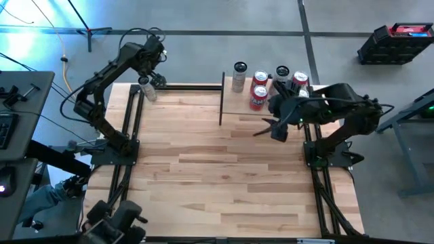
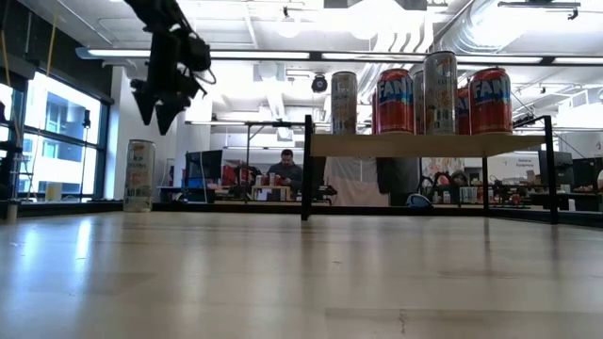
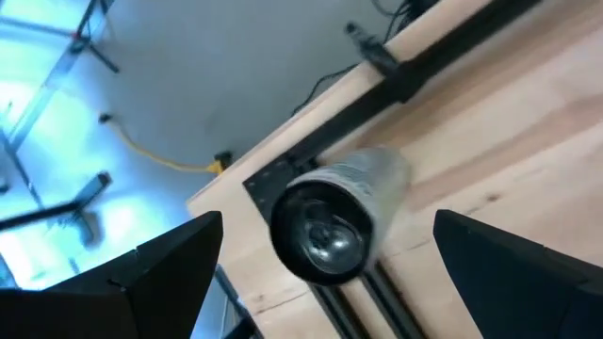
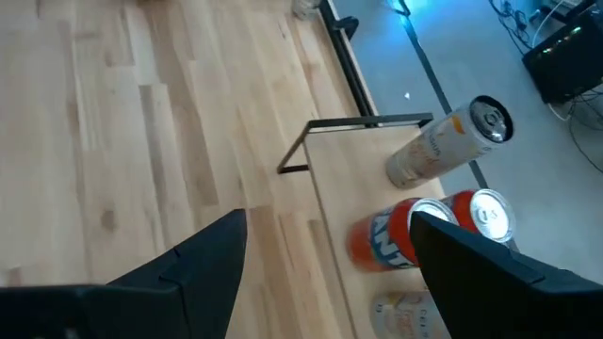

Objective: Place canned beverage on shelf
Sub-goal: Put the white soda can on the shelf aligned with the other white soda can

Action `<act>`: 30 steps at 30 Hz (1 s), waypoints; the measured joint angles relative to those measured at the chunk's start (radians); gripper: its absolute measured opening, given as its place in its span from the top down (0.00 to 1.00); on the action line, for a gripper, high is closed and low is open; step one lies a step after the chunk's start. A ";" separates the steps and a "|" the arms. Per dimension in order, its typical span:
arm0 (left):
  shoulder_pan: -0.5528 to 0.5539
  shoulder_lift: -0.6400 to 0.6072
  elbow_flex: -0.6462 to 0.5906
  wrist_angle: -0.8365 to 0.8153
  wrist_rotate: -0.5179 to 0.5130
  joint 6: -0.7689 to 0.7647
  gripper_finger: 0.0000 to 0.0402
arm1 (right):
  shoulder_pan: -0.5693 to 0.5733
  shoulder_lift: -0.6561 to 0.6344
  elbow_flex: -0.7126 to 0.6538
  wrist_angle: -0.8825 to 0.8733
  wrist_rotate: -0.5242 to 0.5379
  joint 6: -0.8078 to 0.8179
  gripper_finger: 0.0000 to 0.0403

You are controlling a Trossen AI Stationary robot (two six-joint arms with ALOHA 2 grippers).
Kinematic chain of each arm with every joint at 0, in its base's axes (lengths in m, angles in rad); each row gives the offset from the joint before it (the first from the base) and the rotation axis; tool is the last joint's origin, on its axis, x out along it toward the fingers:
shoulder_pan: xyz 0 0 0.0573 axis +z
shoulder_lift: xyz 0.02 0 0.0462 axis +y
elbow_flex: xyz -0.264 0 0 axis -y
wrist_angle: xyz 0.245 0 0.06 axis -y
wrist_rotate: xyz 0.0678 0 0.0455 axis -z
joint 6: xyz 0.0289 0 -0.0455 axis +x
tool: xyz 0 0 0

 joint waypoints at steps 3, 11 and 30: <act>0.038 0.036 0.000 -0.001 -0.053 -0.020 0.06 | 0.021 0.001 0.000 0.000 0.000 0.024 0.30; 0.084 0.059 0.003 -0.052 -0.020 0.003 0.06 | 0.057 0.002 0.000 0.000 0.000 0.083 0.30; 0.081 0.034 0.014 0.017 0.014 -0.105 0.06 | 0.063 0.002 0.000 0.000 0.001 0.082 0.30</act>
